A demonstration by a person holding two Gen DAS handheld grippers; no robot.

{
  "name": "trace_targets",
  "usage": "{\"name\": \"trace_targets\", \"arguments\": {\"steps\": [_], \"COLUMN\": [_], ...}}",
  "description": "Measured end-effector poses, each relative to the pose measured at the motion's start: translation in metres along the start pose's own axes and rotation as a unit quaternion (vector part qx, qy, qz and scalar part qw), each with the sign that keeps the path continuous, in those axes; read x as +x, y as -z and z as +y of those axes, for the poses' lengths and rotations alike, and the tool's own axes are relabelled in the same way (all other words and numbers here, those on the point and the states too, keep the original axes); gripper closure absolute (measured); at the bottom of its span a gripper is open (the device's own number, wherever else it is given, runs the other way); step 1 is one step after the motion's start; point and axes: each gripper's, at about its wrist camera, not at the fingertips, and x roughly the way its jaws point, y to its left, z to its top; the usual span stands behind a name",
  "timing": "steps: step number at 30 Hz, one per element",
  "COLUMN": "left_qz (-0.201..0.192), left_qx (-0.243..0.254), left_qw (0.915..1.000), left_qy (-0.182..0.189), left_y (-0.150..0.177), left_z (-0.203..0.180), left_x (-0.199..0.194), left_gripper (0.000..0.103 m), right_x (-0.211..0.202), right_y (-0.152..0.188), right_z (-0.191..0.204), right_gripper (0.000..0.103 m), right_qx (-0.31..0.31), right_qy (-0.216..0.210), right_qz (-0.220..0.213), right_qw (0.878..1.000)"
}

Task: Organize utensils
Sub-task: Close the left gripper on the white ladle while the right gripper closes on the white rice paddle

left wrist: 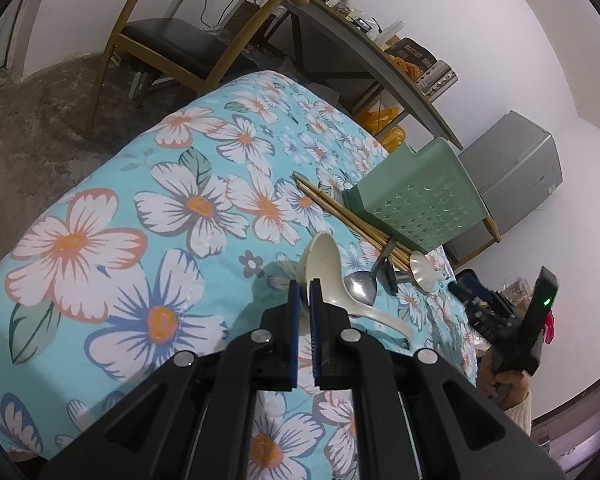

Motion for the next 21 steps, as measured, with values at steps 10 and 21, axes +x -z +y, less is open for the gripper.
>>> {"name": "trace_targets", "arguments": {"steps": [10,21], "left_qz": [0.001,0.001], "left_qx": [0.004,0.008], "left_qw": [1.0,1.0], "left_qy": [-0.003,0.0], "left_y": [0.002,0.002], "left_z": [0.0,-0.002], "left_x": [0.001,-0.001], "left_gripper": [0.098,0.098], "right_x": [0.033,0.025], "right_y": [-0.003,-0.015], "right_z": [0.018,0.006], "right_gripper": [0.066,0.098], "right_qx": [-0.058,-0.029], "right_qy": [0.038,0.062], "right_qz": [0.041,0.012], "right_qw": [0.997,0.998]}}
